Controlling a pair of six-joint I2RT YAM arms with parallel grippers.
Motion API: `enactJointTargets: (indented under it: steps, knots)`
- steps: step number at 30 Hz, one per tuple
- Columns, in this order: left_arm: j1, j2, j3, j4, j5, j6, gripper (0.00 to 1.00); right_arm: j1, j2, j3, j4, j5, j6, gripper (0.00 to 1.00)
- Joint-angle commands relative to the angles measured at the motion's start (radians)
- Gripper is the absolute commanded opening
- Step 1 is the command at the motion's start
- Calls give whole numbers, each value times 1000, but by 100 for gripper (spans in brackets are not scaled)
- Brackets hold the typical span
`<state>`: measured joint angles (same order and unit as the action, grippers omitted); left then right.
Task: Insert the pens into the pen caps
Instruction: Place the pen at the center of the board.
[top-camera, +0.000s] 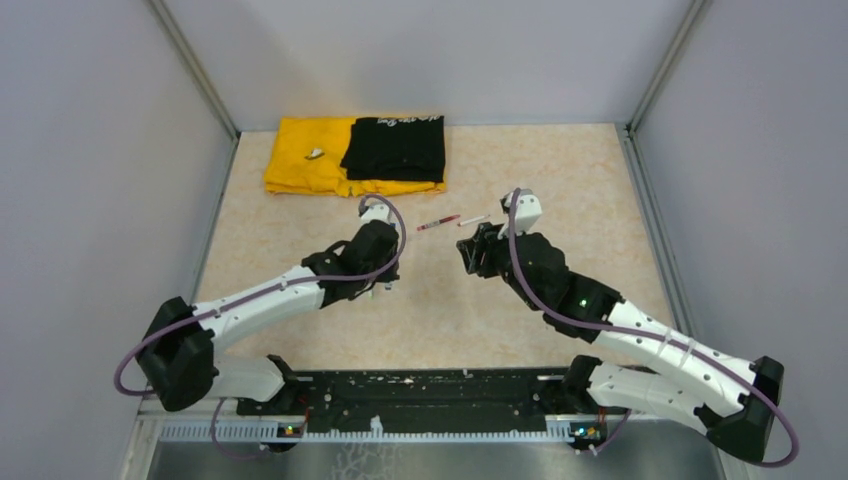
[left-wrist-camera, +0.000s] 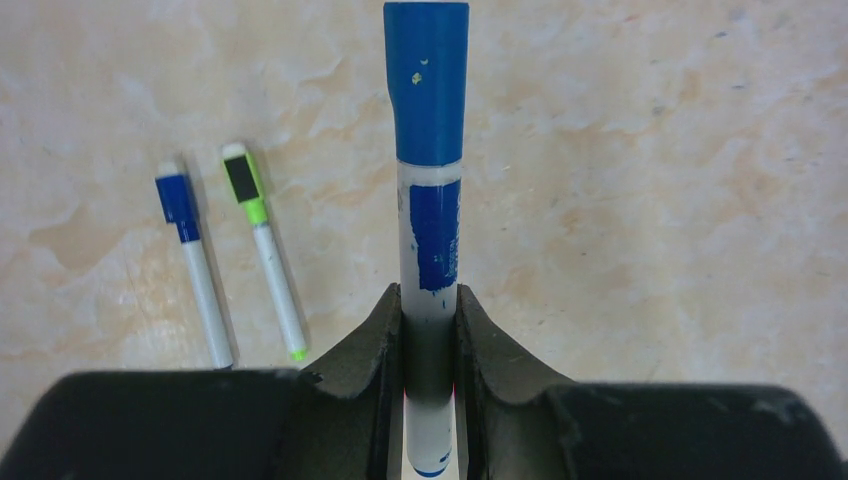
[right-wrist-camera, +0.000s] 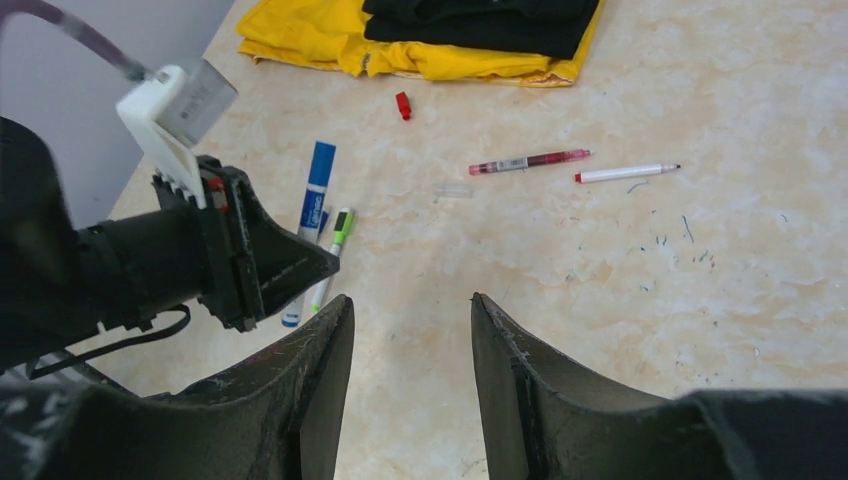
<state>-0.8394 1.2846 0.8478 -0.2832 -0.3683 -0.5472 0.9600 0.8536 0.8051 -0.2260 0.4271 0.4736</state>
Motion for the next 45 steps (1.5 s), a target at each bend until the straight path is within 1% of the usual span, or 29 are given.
enactJointTargets:
  steps: [1,5,12,16,23,34,41,45]
  knots:
    - [1,56,-30,-54,-78,-167,0,8,-22,14,-14,51,31,46]
    - [3,93,-54,-43,-105,-199,0,7,-44,-2,-15,52,46,46]
    - [3,213,-11,-69,-96,-197,0,5,-32,-8,-10,38,47,46]
    - [2,254,5,-90,-104,-208,0,5,-20,-4,-16,30,46,46]
    - [3,269,19,-99,-126,-199,0,2,-17,-7,-14,21,46,46]
    - [5,268,18,-91,-157,-183,11,0,-1,-3,-15,10,45,46]
    - [5,283,6,-75,-148,-177,14,1,4,-1,-18,6,44,46]
    - [5,296,1,-73,-140,-179,15,-1,8,0,-17,1,44,46]
